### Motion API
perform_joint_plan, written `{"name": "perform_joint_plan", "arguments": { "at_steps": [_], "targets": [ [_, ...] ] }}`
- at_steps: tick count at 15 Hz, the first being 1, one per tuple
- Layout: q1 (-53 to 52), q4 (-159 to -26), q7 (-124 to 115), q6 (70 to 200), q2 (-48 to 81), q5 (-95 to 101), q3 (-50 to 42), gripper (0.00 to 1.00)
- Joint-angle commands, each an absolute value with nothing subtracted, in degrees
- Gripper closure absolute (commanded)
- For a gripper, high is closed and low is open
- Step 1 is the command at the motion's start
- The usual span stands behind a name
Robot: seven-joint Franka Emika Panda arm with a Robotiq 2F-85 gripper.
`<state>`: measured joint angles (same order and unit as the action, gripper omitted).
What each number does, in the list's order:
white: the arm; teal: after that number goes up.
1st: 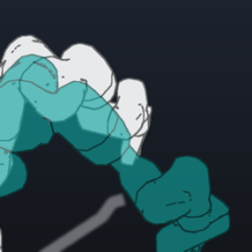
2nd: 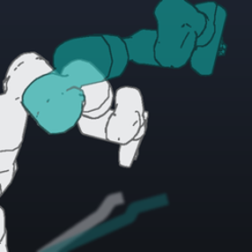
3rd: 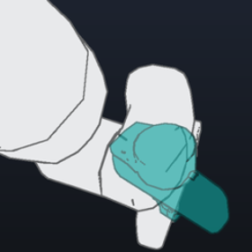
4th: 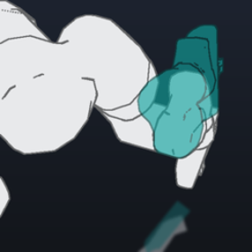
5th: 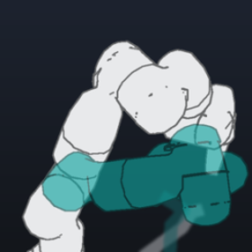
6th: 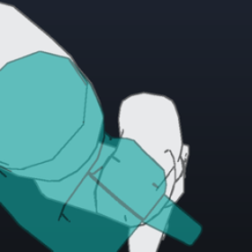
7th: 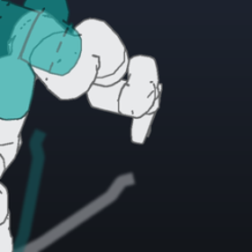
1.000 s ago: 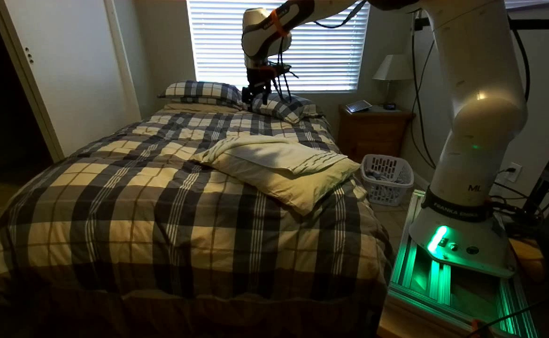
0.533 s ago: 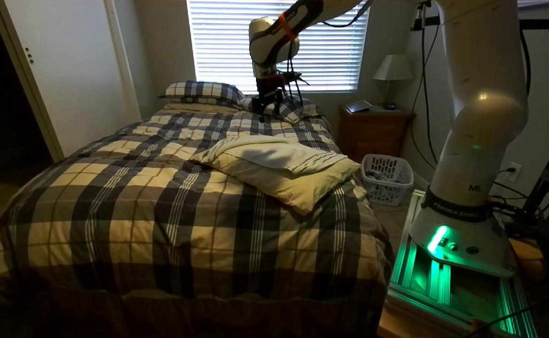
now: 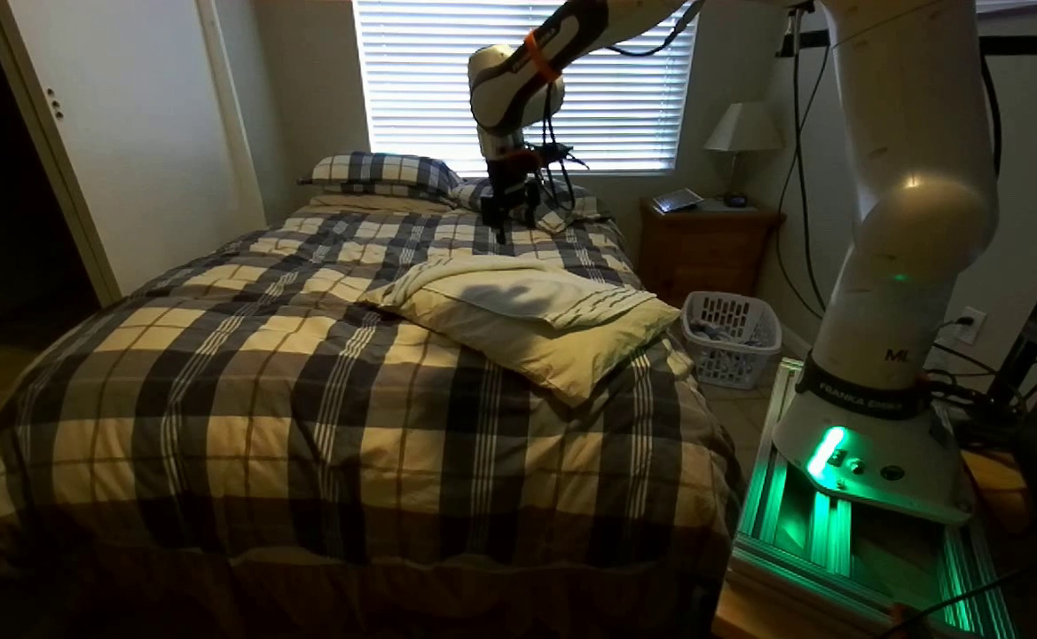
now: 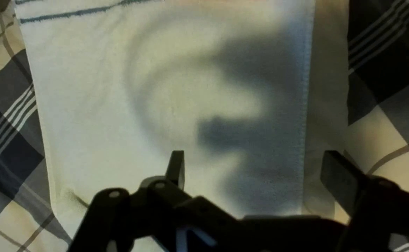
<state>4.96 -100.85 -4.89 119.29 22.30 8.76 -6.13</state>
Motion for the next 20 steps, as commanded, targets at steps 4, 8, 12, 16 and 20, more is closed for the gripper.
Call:
{"name": "perform_joint_plan", "arguments": {
  "at_steps": [4,8,12,16,20],
  "targets": [
    [1.50,-101.90,-10.57,109.36,24.17,10.76,-5.89,0.00],
    [0.05,-103.01,-9.39,109.10,25.35,14.57,-6.04,0.00],
    [-0.27,-104.96,-9.22,112.56,26.44,16.81,-5.65,0.00],
    [-0.05,-104.12,-8.58,114.02,27.39,15.63,-5.57,0.00],
    [-1.07,-99.88,-7.66,110.86,30.83,13.91,-3.81,0.00]
  ]
}}
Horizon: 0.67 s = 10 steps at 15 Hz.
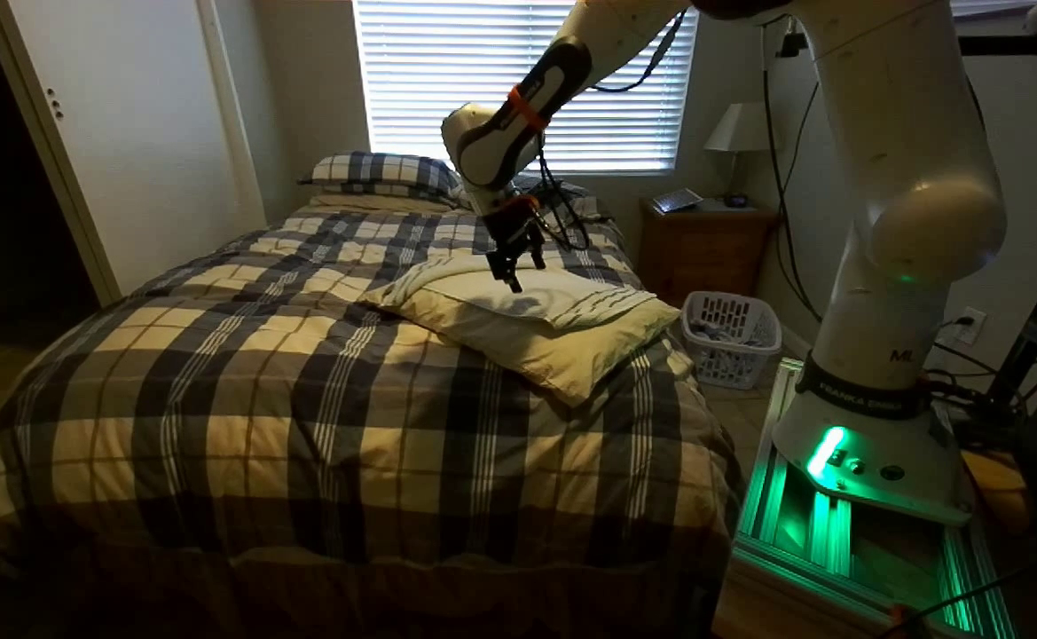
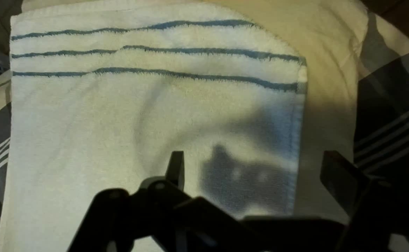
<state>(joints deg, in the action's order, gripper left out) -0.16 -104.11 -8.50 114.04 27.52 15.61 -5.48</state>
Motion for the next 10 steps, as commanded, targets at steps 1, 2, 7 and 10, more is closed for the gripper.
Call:
{"name": "perform_joint_plan", "arguments": {
  "at_steps": [1,2,7,10],
  "targets": [
    [-1.76,-98.57,-9.41,108.27,31.99,13.10,-3.47,0.00],
    [-2.24,-97.84,-9.84,107.27,32.87,12.52,-2.80,0.00],
    [-5.26,-97.50,-15.61,99.09,34.33,12.32,-3.11,0.00],
    [-6.96,-96.03,-18.13,92.00,35.24,16.65,-4.41,0.00]
  ]
}}
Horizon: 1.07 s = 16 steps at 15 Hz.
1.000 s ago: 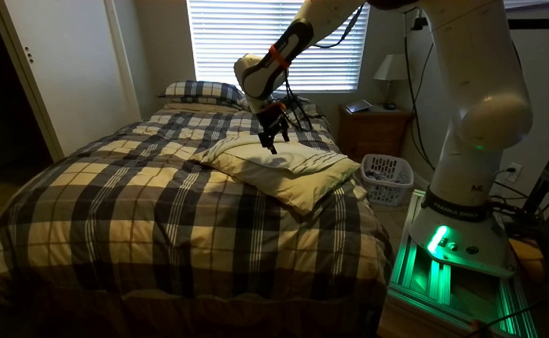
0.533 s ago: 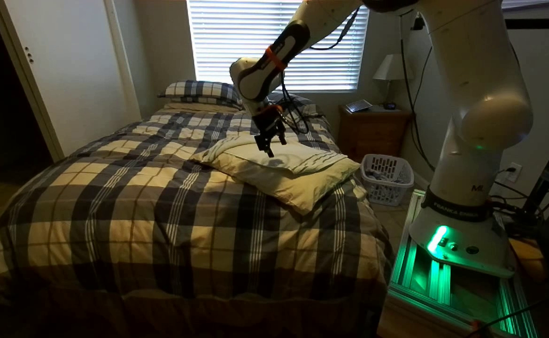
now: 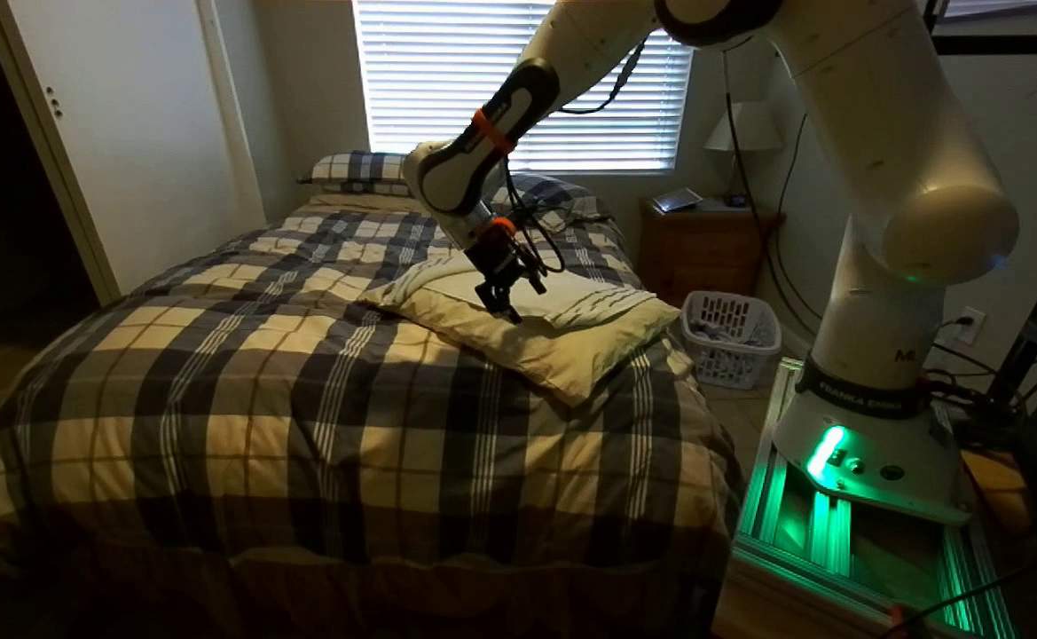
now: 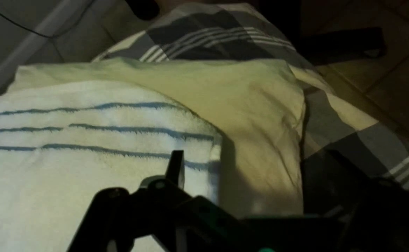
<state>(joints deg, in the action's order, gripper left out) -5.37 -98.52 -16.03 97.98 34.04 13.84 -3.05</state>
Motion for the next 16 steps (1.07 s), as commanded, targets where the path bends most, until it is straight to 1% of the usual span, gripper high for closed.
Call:
{"name": "perform_joint_plan", "arguments": {
  "at_steps": [1,4,6,11,16],
  "targets": [
    [-7.26,-95.71,-17.93,90.33,35.42,18.09,-4.51,0.00],
    [-7.54,-94.90,-16.99,86.41,35.85,21.62,-4.40,0.00],
    [-7.63,-94.84,-16.86,86.79,36.01,23.89,-4.19,0.00],
    [-8.02,-95.29,-18.70,92.47,35.48,27.65,-4.11,0.00],
    [-7.10,-95.66,-18.15,98.21,35.19,25.91,-3.51,0.00]
  ]
}}
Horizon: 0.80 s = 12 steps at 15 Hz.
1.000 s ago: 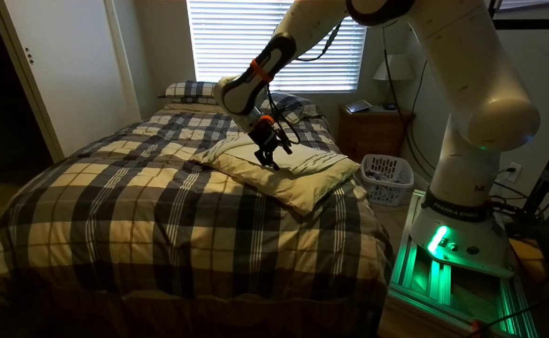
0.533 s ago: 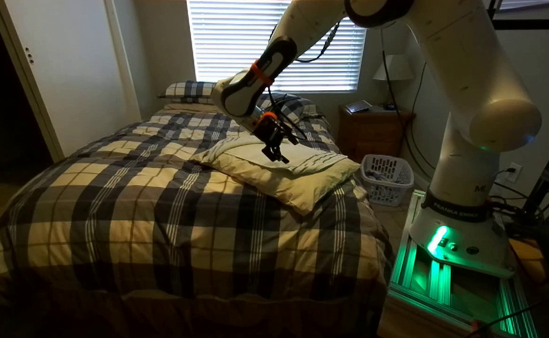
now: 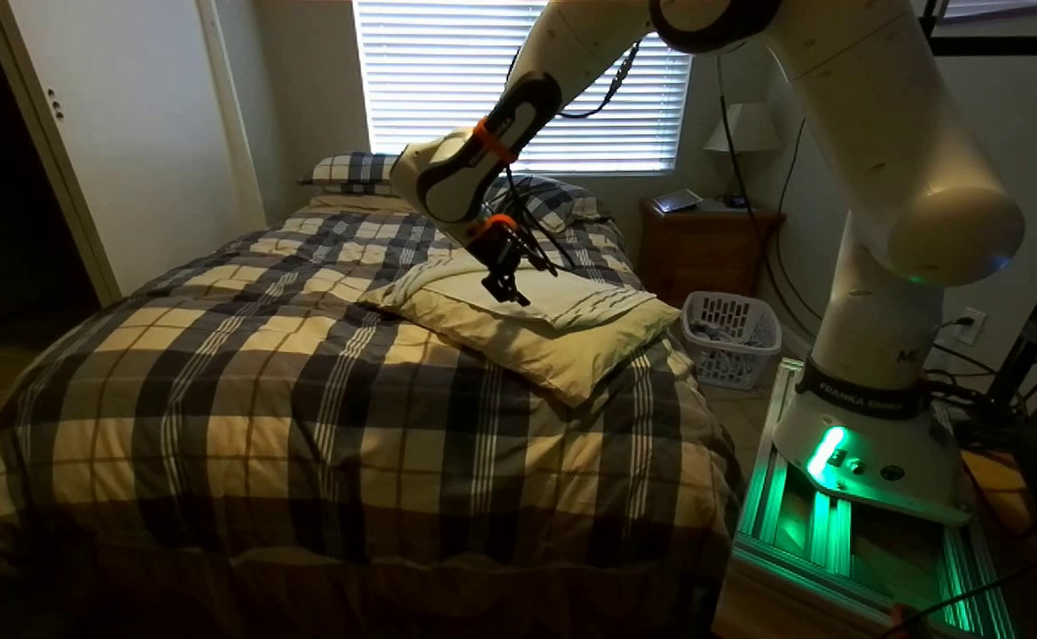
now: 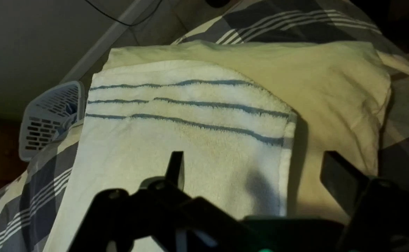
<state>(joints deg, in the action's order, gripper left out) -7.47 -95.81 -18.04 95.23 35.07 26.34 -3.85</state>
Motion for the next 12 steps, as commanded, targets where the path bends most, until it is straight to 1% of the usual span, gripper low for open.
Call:
{"name": "perform_joint_plan", "arguments": {
  "at_steps": [1,6,12],
  "targets": [
    [-6.97,-95.85,-18.05,99.66,35.03,25.37,-3.33,0.00],
    [-6.49,-95.61,-17.09,101.12,35.13,21.40,-2.73,0.00],
    [-7.39,-95.66,-17.78,100.80,35.22,23.20,-3.66,0.00]
  ]
}}
